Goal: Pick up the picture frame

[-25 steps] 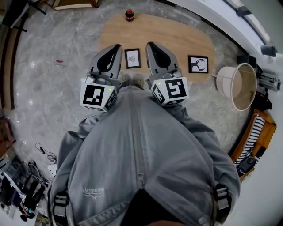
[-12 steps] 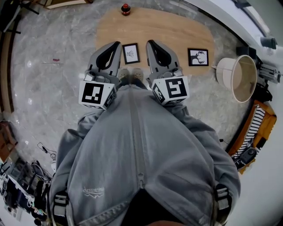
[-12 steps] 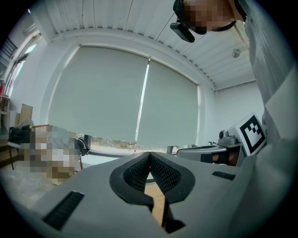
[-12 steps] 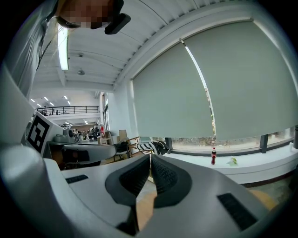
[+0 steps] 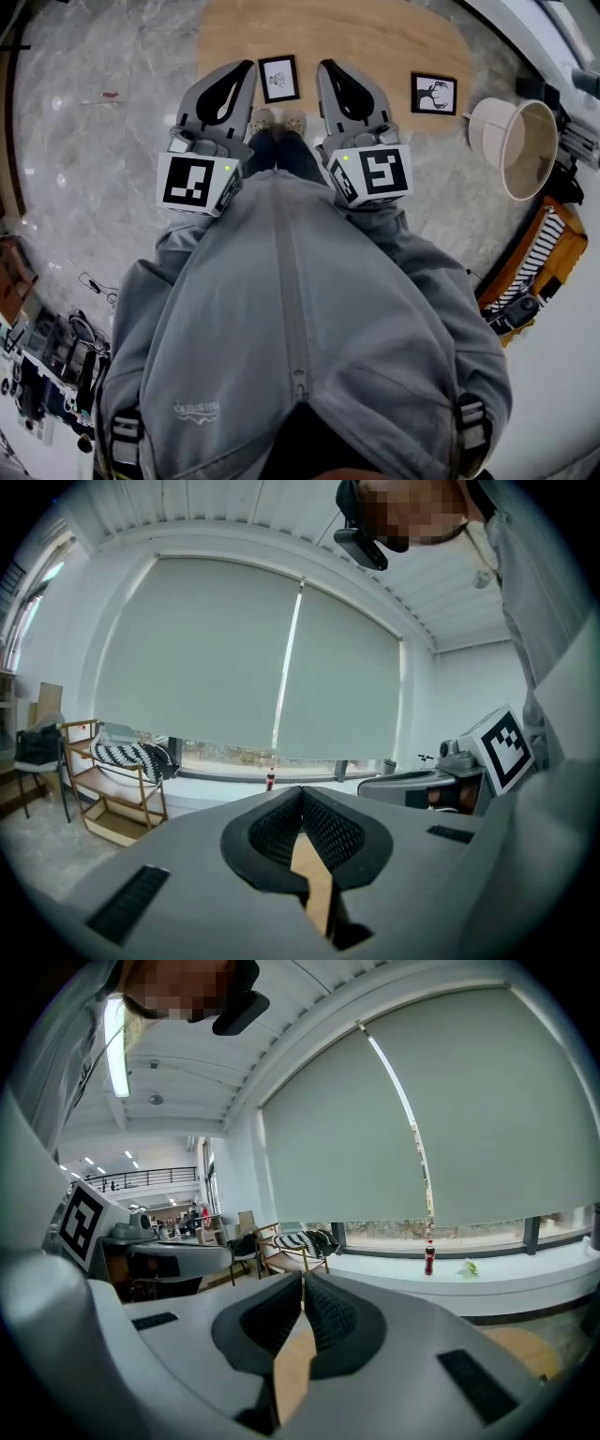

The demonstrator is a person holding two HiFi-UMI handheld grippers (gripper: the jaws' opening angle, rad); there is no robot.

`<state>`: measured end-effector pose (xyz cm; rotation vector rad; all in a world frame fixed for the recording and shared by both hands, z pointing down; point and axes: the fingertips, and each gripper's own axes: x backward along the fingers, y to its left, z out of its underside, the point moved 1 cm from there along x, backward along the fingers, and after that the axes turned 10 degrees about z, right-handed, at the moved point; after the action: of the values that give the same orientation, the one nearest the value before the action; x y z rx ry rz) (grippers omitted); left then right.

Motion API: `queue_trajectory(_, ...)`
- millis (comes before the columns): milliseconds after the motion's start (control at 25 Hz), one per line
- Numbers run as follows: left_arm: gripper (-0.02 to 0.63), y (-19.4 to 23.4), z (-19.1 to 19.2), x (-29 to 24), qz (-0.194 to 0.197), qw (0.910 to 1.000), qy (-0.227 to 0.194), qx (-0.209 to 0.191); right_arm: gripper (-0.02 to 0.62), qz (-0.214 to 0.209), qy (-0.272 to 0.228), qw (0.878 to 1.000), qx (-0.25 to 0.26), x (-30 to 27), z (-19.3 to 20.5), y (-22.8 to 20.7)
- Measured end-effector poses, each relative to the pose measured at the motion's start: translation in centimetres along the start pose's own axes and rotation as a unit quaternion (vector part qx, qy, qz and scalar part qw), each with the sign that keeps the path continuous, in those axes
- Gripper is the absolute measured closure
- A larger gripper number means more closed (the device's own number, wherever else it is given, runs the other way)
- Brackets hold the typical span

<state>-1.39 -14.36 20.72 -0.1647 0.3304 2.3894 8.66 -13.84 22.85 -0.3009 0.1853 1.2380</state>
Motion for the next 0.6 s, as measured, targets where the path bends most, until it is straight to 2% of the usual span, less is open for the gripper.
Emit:
queue_trajectory(320,0.588,1.5,5.0,-2.9,0.013,0.9997,0.021,0.009,0.561,-0.01,0.032,0.999,-0.003,-3.0,5.1,-1.6)
queue_trajectory(600,0.588,2.4,11.2,-4.2,0.019,0.9988,0.039,0.021,0.561,-0.015,0.058,0.998,-0.001,-4.6,11.3,-2.3)
